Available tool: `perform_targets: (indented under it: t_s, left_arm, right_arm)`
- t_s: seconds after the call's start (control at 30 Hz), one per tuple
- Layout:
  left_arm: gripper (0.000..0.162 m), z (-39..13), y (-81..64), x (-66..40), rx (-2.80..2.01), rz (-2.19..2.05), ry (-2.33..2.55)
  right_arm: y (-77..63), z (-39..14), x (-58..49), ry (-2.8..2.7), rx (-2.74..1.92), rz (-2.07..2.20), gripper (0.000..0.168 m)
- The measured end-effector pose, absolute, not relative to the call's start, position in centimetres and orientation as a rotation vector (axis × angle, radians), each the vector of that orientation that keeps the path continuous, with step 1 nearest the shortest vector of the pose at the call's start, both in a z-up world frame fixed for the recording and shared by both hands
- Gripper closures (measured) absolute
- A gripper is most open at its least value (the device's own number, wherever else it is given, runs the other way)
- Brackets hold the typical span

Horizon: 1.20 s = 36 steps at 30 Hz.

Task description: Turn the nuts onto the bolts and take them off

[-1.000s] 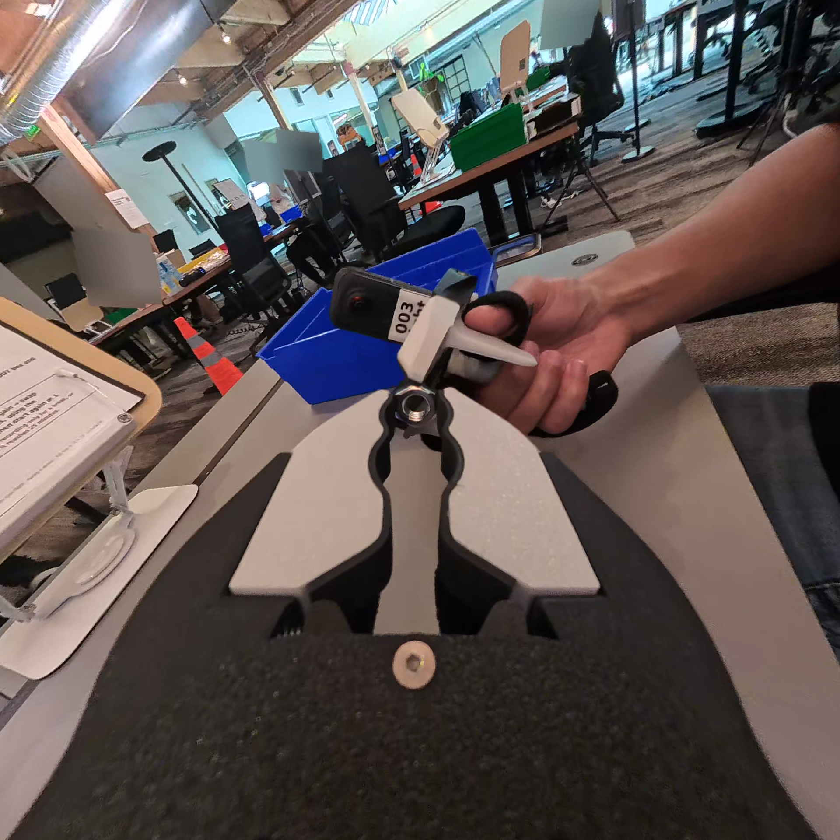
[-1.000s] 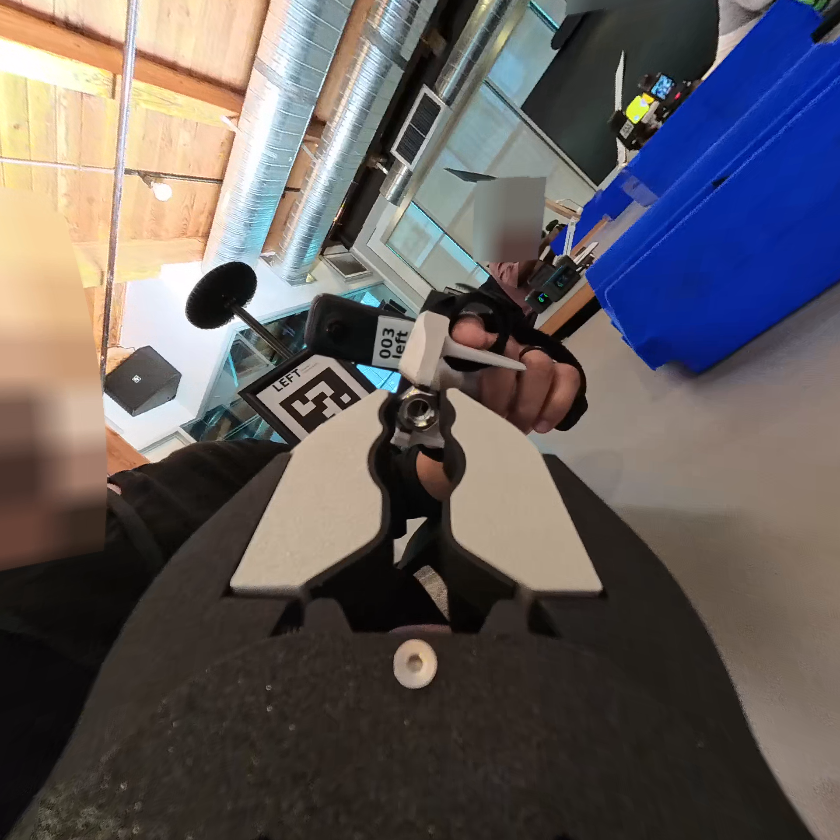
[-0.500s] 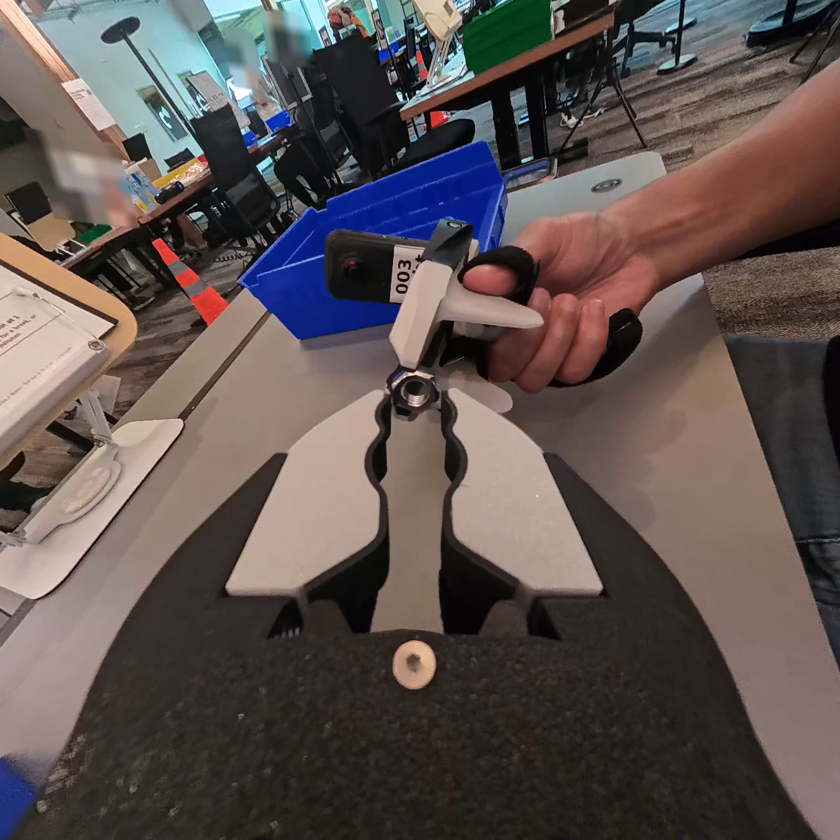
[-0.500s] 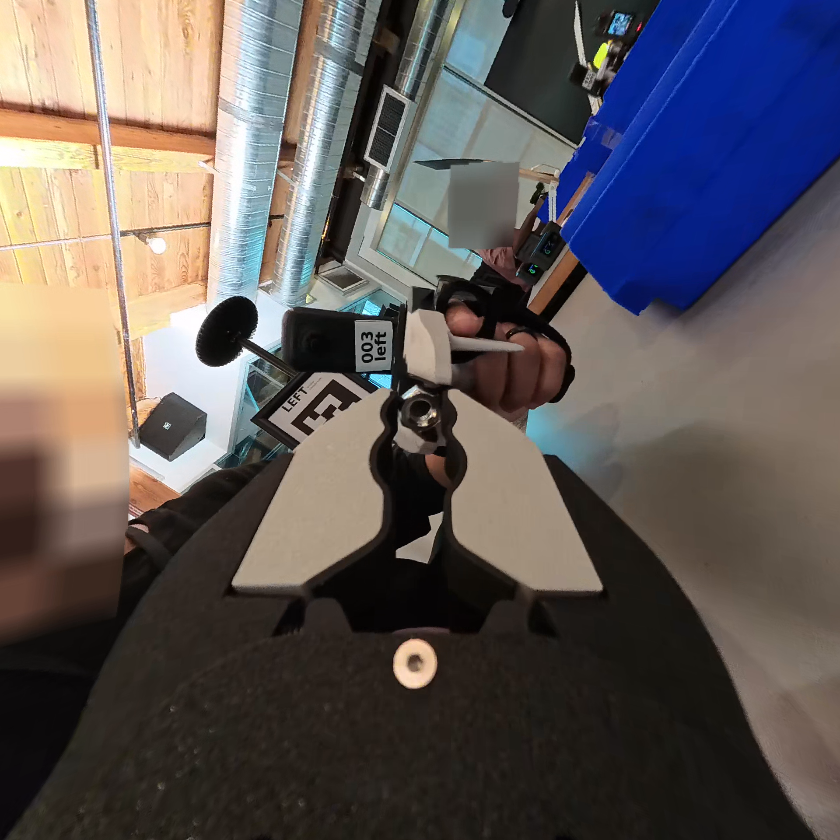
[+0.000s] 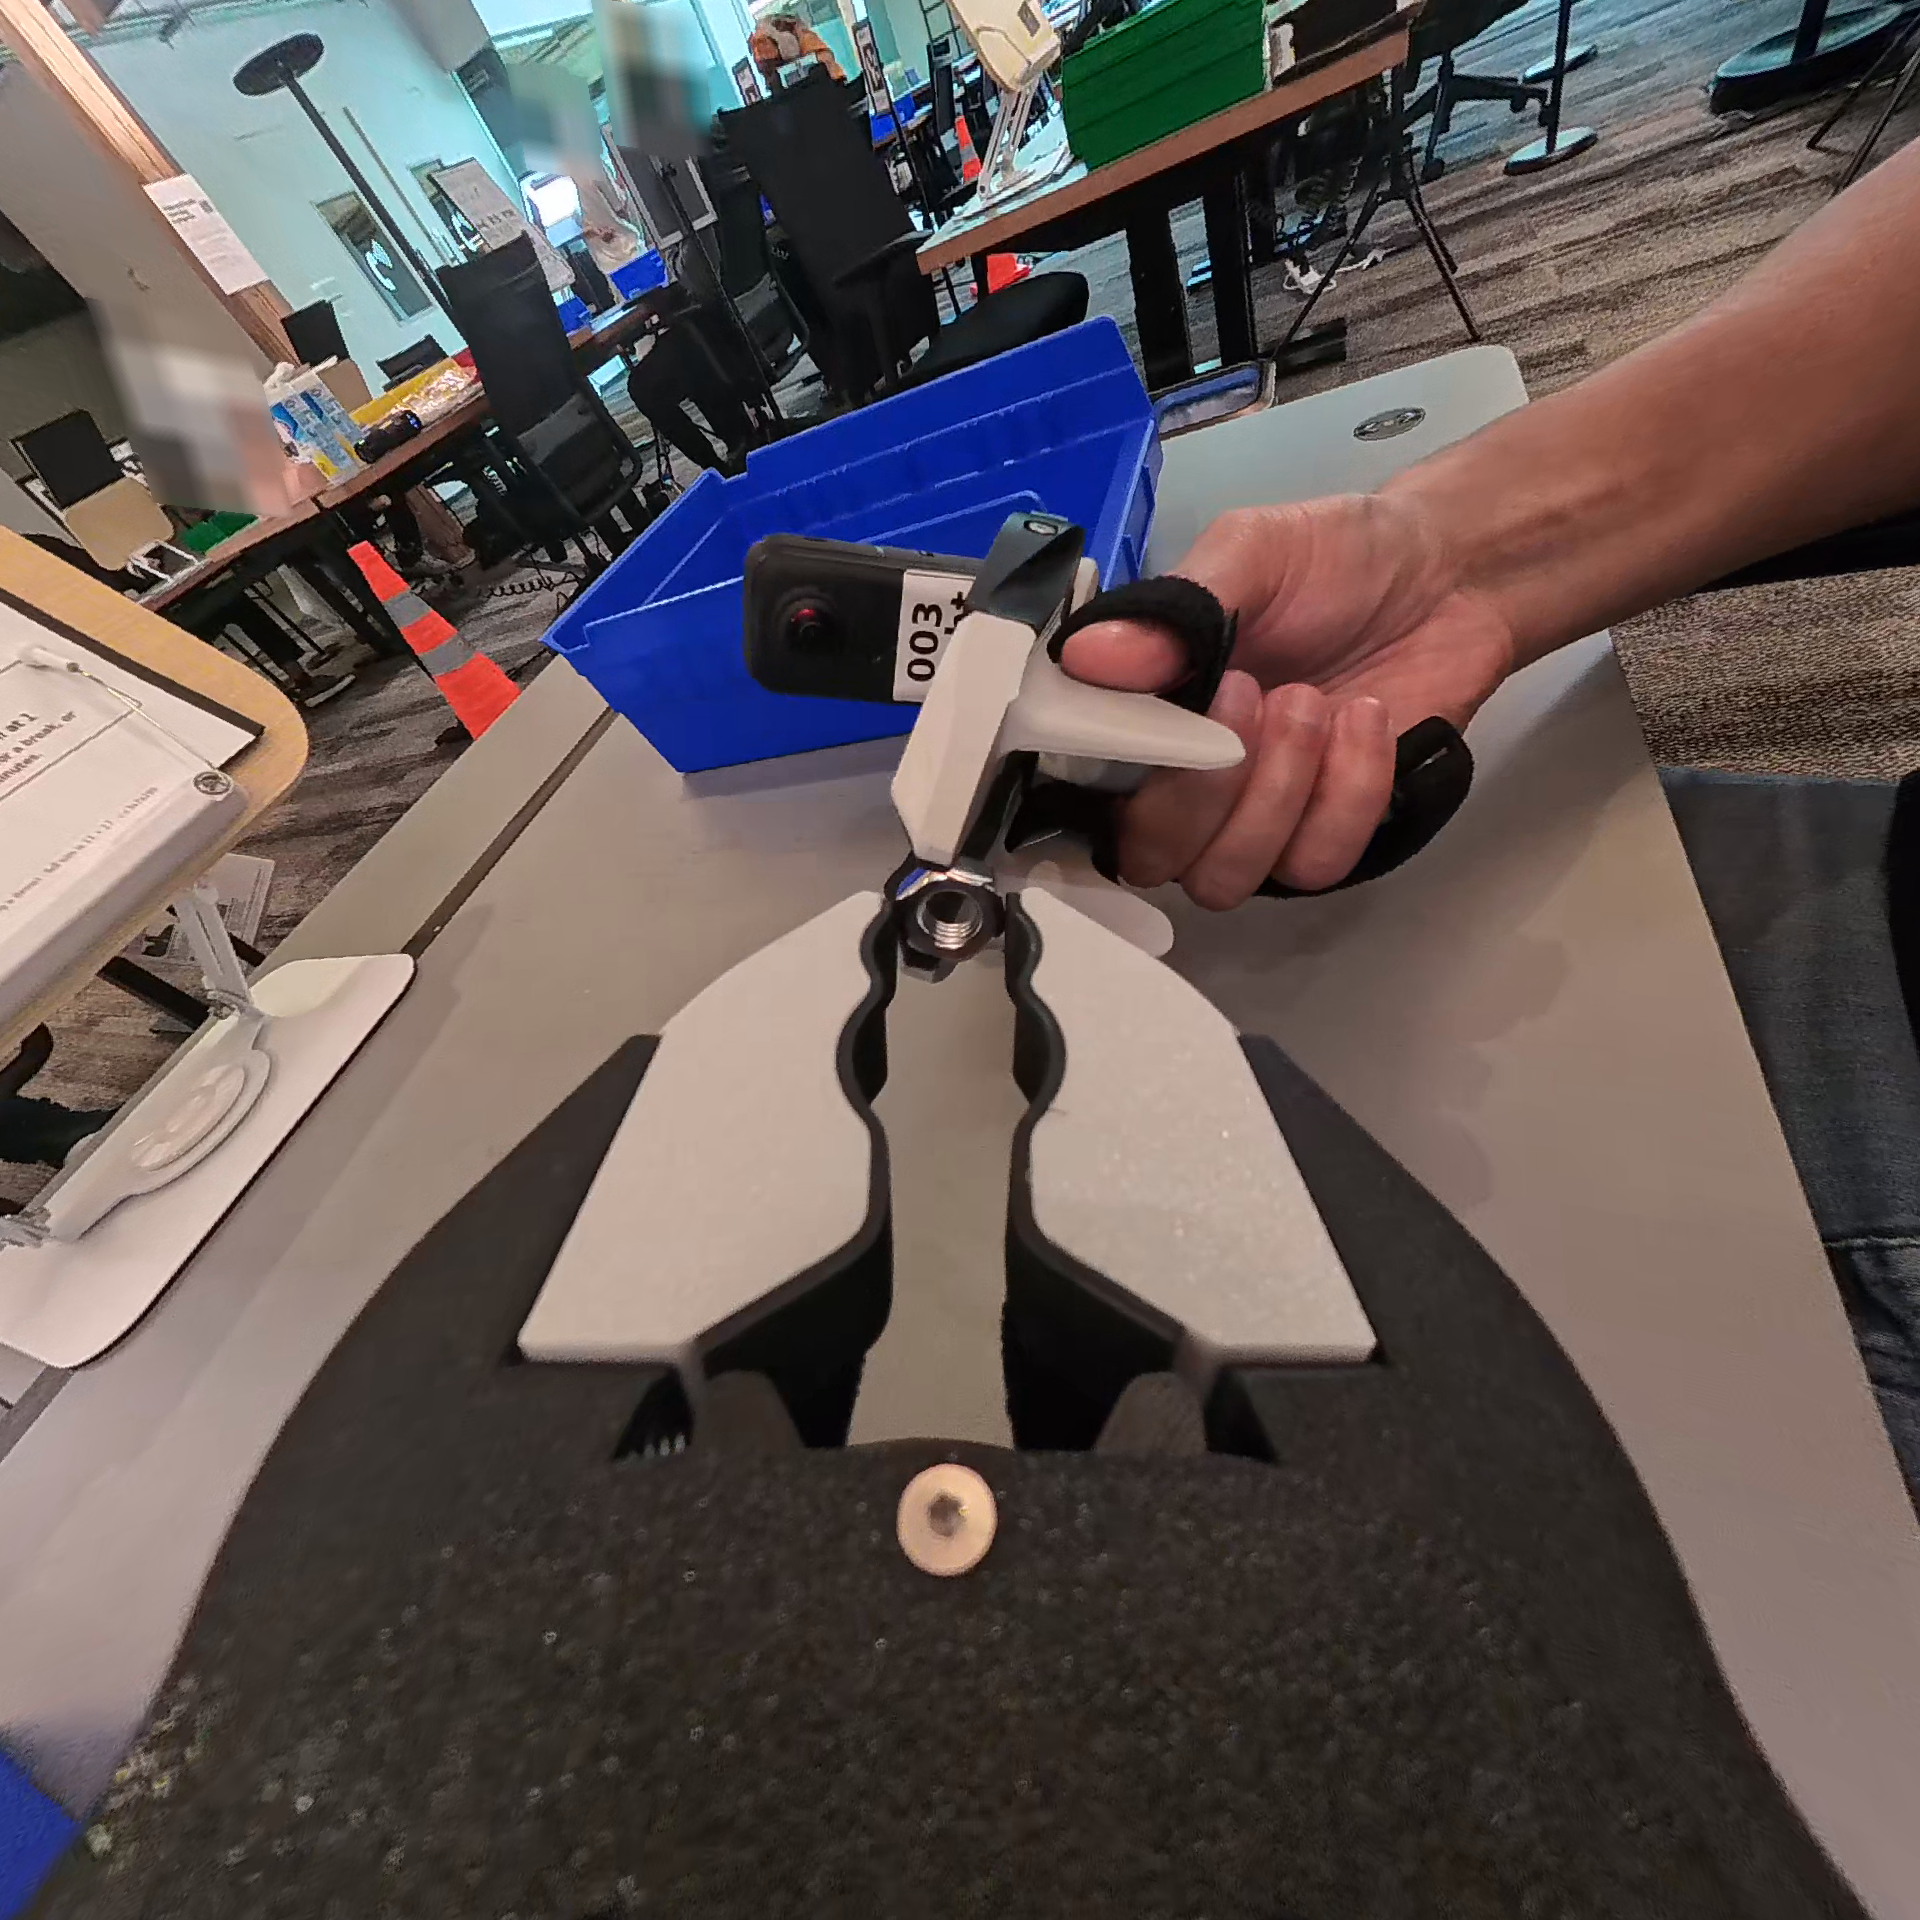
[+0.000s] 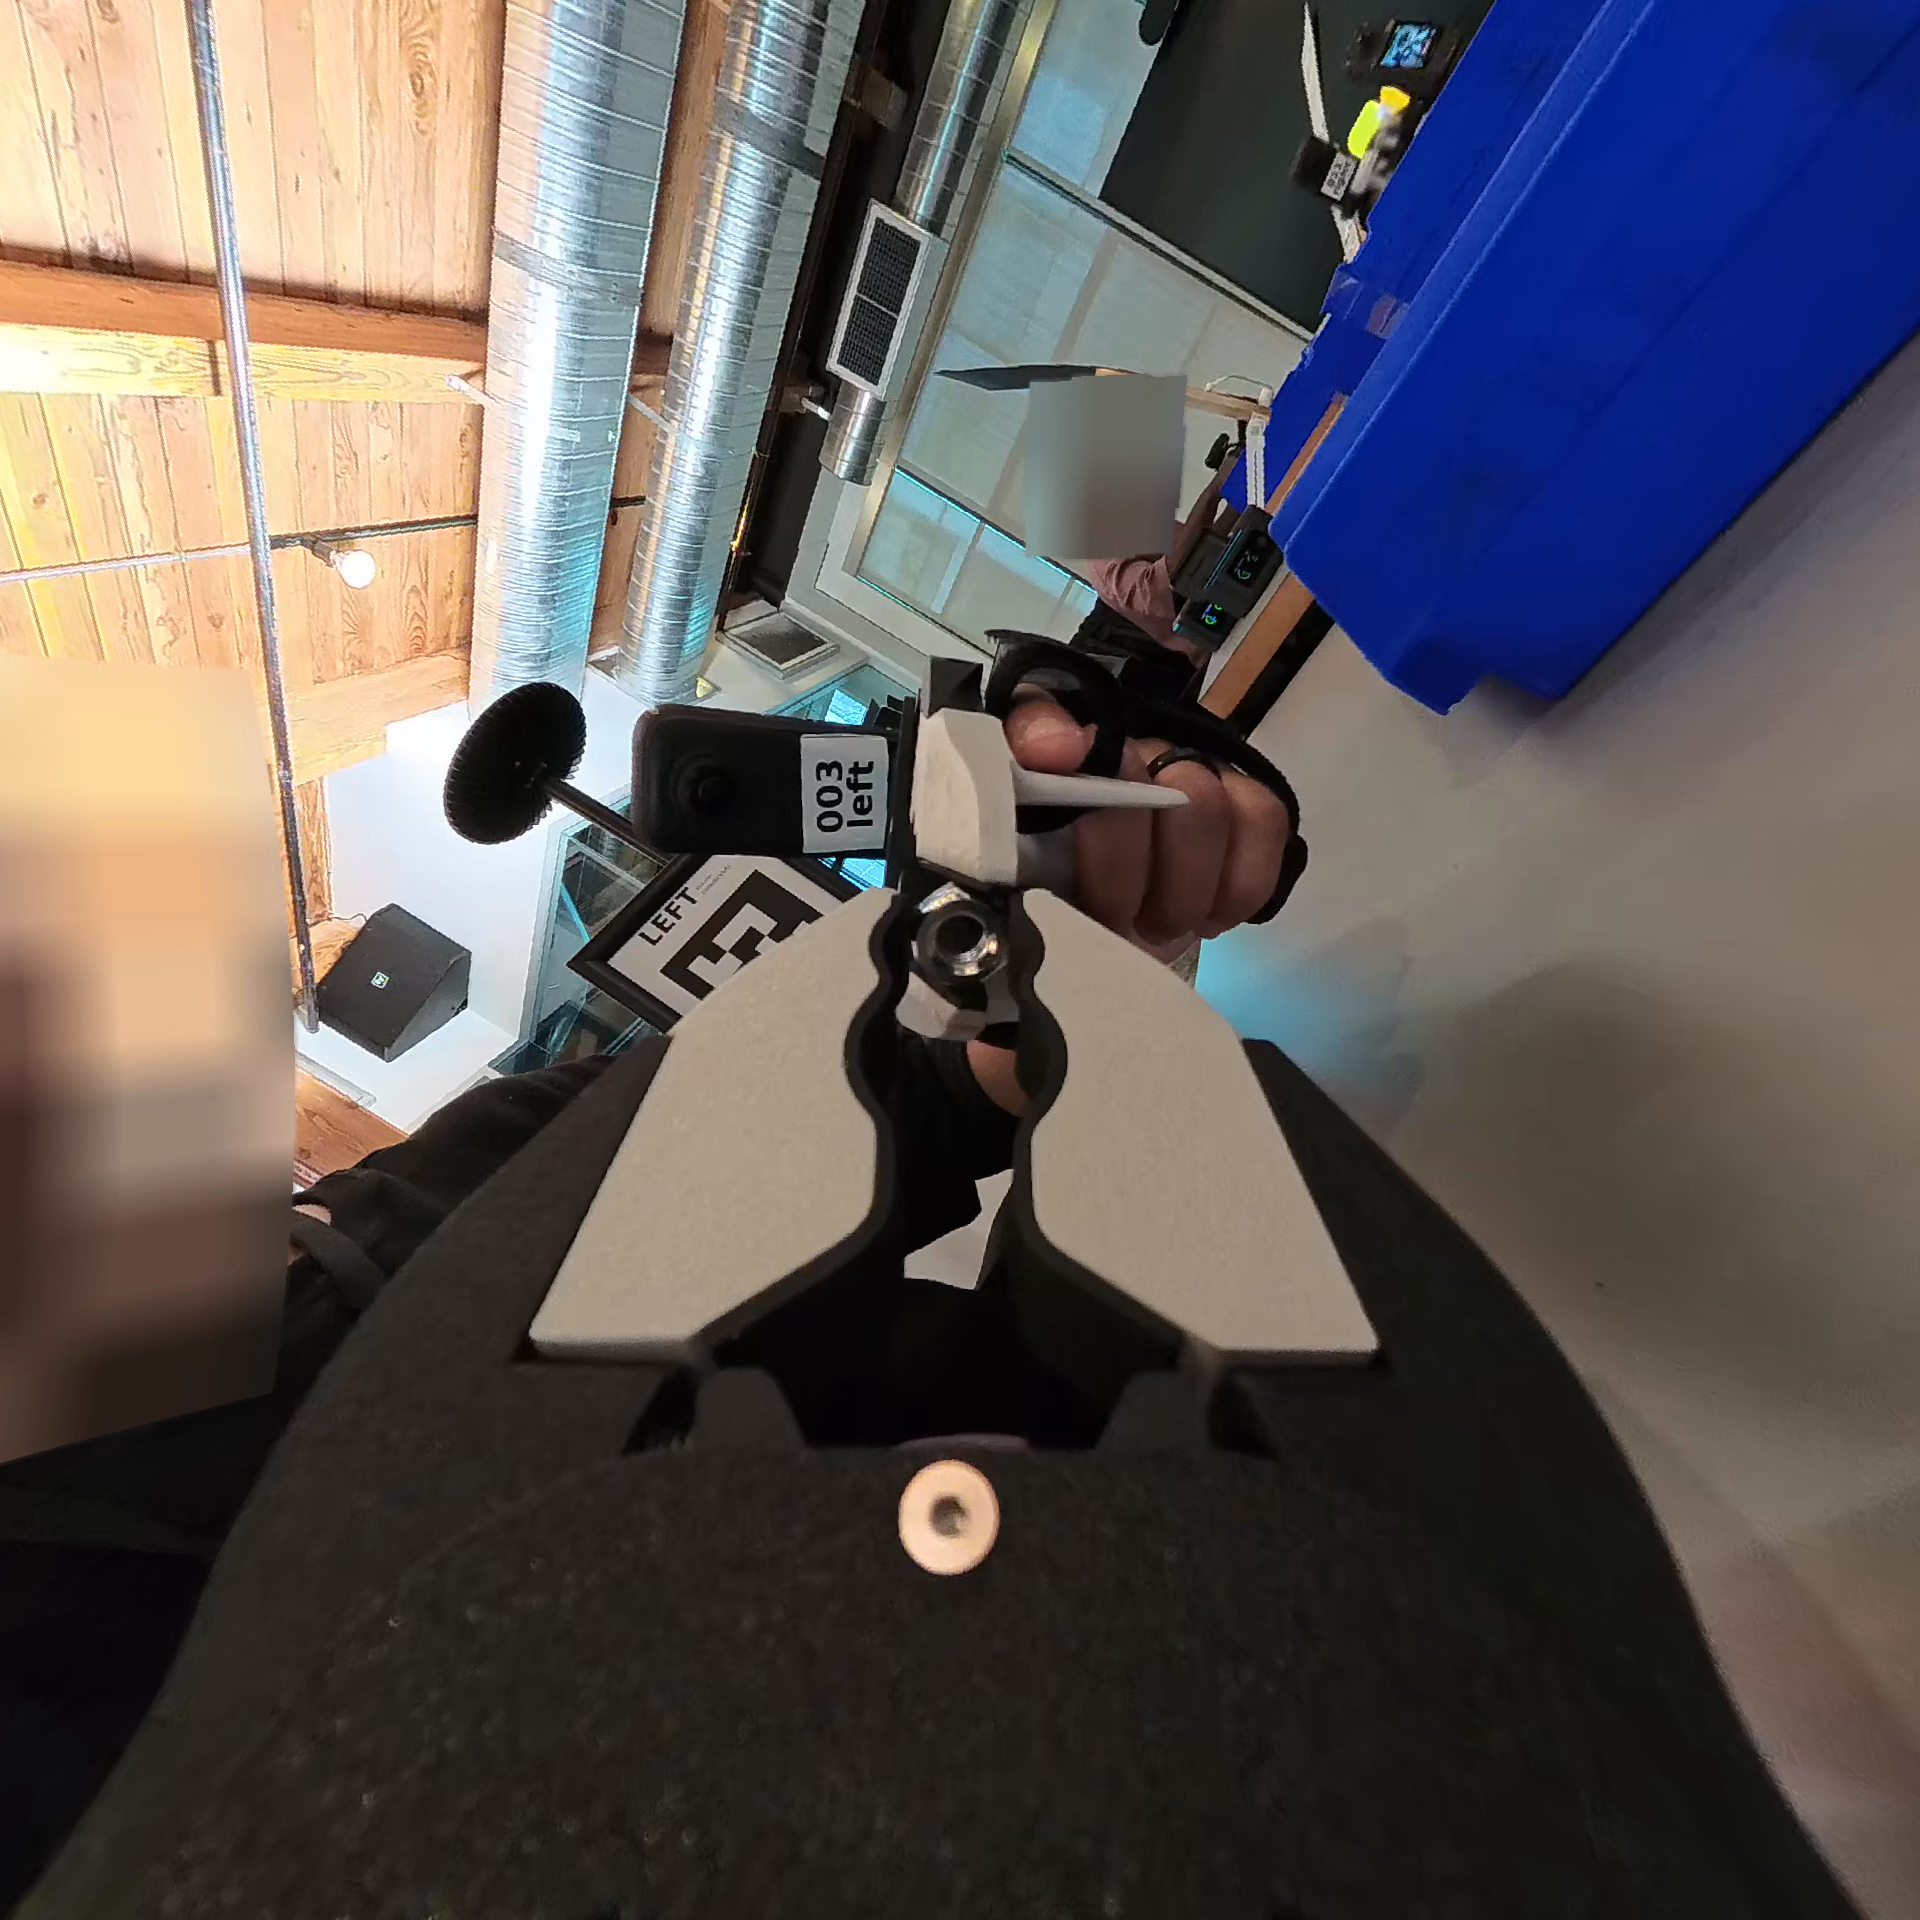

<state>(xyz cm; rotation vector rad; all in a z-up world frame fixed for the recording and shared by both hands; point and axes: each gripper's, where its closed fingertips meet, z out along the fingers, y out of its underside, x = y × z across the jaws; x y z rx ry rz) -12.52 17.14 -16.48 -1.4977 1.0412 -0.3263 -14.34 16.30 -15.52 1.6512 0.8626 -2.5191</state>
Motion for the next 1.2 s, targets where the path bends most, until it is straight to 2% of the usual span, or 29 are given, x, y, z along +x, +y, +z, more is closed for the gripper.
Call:
perform_targets:
  t_s: [0.6,0.73,0.83,1.0,1.1,1.2]
  left_arm:
    - [0.144,-17.1,17.3,-12.4,-1.541,-0.341,1.045]
    - [0.144,-15.7,16.9,-14.1,-1.568,-0.331,0.923]
    - [0.144,-15.9,17.4,-17.2,-1.699,-0.34,0.653]
    - [0.144,-19.9,18.2,-20.1,-1.898,-0.22,0.458]
    - [0.144,-21.3,18.5,-19.5,-1.951,-0.245,0.479]
    - [0.144,-21.7,18.3,-19.0,-1.953,-0.26,0.517]
  right_arm:
    - [16.1,-16.0,-14.6,0.842,1.669,-2.516,0.15]
    - [17.1,-16.6,-14.0,0.909,1.77,-2.521,0.132]
    - [18.2,-16.9,-12.9,1.138,1.939,-2.513,0.124]
    - [21.3,-15.9,-12.6,1.746,2.281,-2.277,0.111]
    - [23.6,-15.0,-13.3,2.149,2.386,-1.926,0.107]
    - [26.3,-13.7,-14.2,2.672,2.27,-1.43,0.108]
